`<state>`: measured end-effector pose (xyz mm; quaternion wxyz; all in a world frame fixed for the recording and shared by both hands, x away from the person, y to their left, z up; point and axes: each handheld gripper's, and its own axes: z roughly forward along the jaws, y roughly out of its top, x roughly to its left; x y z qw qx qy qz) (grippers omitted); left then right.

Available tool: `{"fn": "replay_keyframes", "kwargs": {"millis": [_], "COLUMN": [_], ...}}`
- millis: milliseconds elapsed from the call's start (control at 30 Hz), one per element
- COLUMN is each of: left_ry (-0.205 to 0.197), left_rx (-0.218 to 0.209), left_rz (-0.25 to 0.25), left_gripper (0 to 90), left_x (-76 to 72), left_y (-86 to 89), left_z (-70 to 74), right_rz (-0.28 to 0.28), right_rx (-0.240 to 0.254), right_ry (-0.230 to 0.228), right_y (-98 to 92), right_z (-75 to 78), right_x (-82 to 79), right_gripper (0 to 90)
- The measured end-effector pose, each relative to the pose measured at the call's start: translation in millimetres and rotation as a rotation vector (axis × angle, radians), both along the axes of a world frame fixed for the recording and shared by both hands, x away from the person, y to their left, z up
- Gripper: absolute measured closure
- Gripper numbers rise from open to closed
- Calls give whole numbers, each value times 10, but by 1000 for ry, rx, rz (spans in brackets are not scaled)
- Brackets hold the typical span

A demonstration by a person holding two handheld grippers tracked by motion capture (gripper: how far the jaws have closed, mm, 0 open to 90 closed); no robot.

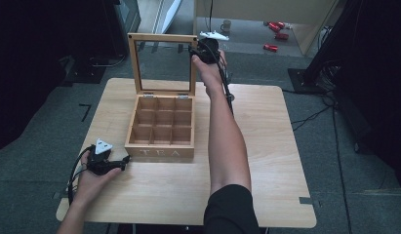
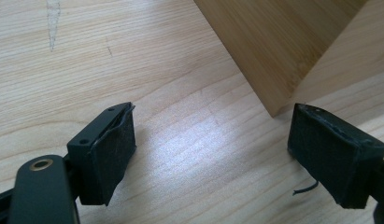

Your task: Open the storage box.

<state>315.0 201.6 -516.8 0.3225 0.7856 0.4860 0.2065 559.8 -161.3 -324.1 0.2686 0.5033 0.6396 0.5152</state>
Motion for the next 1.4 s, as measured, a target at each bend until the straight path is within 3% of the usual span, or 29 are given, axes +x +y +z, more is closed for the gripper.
{"fn": "replay_keyframes", "kwargs": {"millis": [533, 567, 667, 700, 733, 967, 1133, 1167, 1400], "left_ry": [0, 0, 0, 0, 0, 1, 1, 2, -1], "left_rx": [-4, -5, -6, -6, -6, -7, -5, -6, -3], "left_rz": [-1, -1, -1, -1, -1, 0, -1, 0, 1], "left_gripper": [155, 155, 155, 155, 155, 155, 155, 155, 155], "left_x": [5, 5, 5, 5, 5, 3, 4, 3, 0], "left_y": [2, 4, 4, 4, 4, -1, 1, -1, -2], "left_z": [0, 0, 0, 0, 0, -1, -1, -1, -2], "right_rz": [-78, -87, -65, -65, -40, -38, -19, -19, 9], "right_rx": [4, 10, 31, 31, 59, 54, 64, 64, 43], "right_ry": [15, 14, 8, 8, 18, 14, 29, 29, 18], "right_y": [84, 95, 52, 52, -1, -127, -266, -266, -431], "right_z": [-37, -36, -40, -40, -32, 21, 44, 44, 58], "right_x": [89, 76, 27, 27, -21, -255, -583, -583, -986], "right_gripper": [659, 630, 426, 426, 375, 283, 153, 153, 134]}}
